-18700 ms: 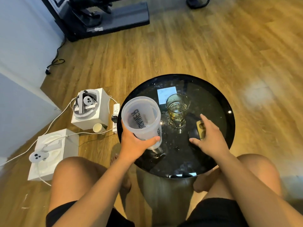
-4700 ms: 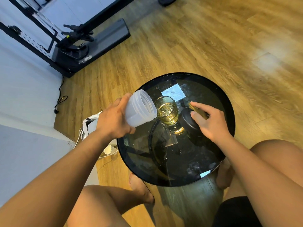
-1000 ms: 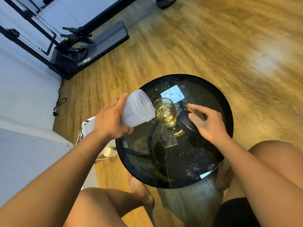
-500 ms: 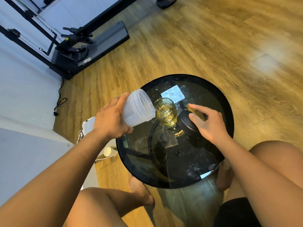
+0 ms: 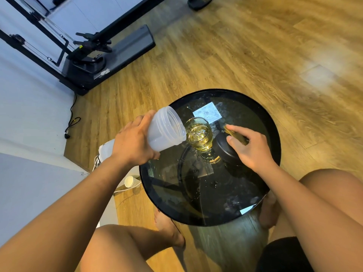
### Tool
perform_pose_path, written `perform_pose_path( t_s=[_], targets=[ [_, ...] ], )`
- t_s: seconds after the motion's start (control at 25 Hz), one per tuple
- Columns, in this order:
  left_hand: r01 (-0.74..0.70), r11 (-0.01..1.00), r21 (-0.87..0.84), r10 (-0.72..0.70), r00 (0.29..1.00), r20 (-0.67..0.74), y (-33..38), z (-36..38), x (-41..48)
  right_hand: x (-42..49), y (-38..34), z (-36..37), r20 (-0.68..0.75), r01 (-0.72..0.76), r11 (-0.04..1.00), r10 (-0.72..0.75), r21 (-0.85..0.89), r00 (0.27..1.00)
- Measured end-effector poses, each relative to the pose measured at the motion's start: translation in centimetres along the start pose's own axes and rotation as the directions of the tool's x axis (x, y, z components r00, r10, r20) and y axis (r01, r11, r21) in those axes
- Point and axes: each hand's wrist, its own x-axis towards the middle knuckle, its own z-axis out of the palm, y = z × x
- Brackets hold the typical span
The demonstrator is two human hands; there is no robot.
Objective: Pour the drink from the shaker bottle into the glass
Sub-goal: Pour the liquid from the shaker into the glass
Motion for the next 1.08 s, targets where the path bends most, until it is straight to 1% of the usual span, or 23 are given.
perform_pose_path(
  t_s=[1.08],
  targets=[
    [0.002, 1.0, 0.004, -0.002, 1.0, -0.001, 0.07, 0.16, -0.06, -0.1, -0.18, -0.14, 0.01, -0.003, 1.0, 0.003, 0.009, 1.0]
  ],
)
